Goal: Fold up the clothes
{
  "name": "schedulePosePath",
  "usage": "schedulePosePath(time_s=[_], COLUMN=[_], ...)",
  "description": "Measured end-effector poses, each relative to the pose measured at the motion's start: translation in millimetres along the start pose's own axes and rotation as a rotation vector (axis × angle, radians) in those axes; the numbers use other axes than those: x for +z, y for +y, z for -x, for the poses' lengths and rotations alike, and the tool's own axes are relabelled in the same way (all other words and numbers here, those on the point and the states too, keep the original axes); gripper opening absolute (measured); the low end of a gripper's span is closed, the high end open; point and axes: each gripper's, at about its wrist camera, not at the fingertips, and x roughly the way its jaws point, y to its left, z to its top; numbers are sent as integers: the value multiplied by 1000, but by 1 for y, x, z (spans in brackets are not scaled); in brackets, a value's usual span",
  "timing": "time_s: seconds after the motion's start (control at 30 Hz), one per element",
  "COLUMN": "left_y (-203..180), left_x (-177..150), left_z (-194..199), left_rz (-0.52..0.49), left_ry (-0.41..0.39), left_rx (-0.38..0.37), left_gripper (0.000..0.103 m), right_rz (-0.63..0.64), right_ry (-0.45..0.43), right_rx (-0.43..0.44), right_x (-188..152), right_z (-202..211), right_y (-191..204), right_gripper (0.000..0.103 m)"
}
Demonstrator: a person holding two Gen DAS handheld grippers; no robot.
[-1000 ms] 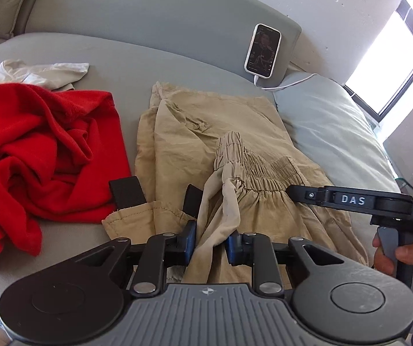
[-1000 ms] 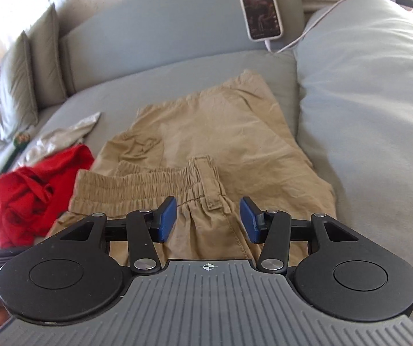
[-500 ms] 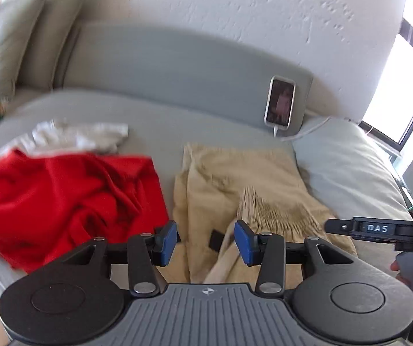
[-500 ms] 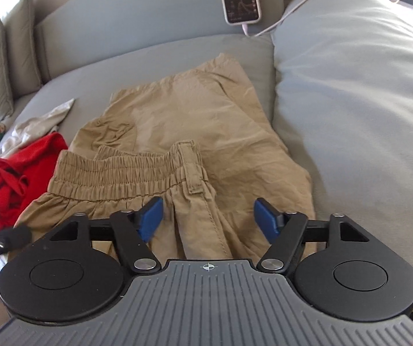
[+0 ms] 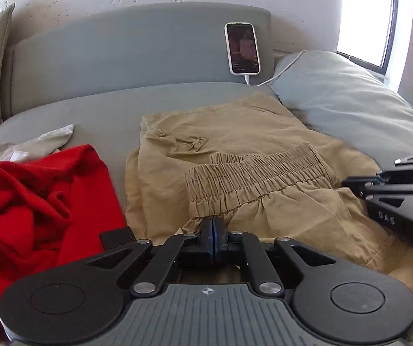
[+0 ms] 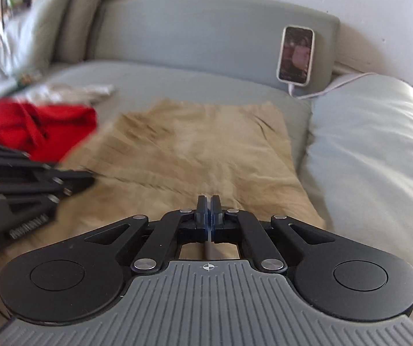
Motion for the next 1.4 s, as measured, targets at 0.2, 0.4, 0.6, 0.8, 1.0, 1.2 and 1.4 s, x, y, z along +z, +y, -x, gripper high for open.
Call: schedulePosePath(time_s=[0.2, 0.4, 0.6, 0.8, 1.0, 1.2, 1.4], left_y=[-2, -22, -20, 7, 51, 76, 70], left_x=[9, -9, -35, -21, -35, -63, -86], left_z=[35, 86, 66, 89, 120, 125, 109], left_rz=[8, 0, -45, -7, 173, 544, 819], left_ry=[-14, -73, 22, 39, 70, 129, 122], left_rx=[-17, -28, 56, 126, 141, -14, -188], left_gripper=[9, 18, 17, 13, 21, 32, 42], right_rz=[-189, -284, -126, -195, -442, -658, -961], right_ry=[19, -84, -12, 86, 98, 82, 170], right_rx=[40, 226, 244, -16, 72, 322, 557], right_x=[-11, -6, -23, -40, -56, -57, -79], right_z=[18, 84, 82, 66, 101, 122, 101], right_y=[-44, -33, 21, -18, -62, -42, -34], right_gripper=[3, 21, 31, 33, 37, 52, 54])
